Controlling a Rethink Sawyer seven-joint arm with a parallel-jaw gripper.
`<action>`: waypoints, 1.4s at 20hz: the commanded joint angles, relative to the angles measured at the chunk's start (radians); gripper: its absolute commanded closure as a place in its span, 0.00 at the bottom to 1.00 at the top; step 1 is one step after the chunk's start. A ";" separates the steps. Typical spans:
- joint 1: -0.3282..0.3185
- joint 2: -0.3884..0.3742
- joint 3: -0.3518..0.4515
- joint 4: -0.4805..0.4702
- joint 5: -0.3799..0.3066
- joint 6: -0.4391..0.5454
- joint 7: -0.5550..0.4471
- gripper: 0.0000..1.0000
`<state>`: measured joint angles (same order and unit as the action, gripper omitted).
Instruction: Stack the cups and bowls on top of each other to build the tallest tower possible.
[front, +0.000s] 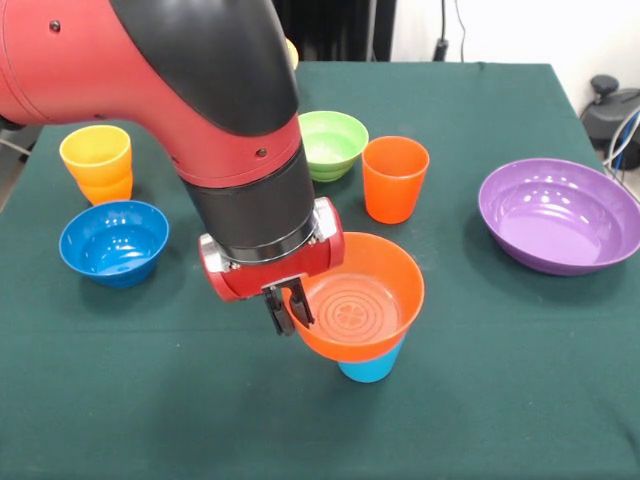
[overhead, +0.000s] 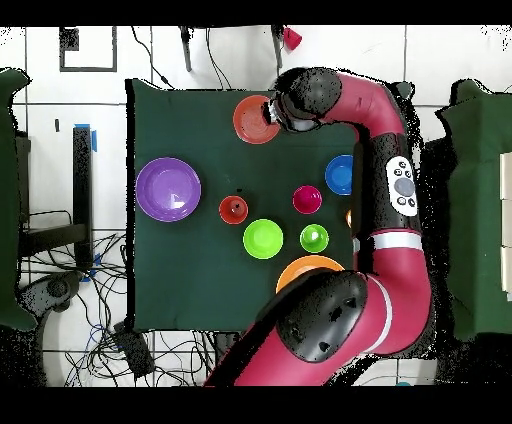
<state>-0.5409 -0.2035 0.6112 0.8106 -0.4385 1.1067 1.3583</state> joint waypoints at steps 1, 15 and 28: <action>0.047 -0.015 -0.070 0.031 -0.034 0.045 0.010 1.00; 0.079 -0.055 -0.122 0.107 -0.002 0.006 0.106 1.00; 0.079 -0.054 -0.143 0.124 0.042 -0.006 0.114 1.00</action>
<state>-0.4879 -0.2613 0.5080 0.8592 -0.4049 1.1064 1.3585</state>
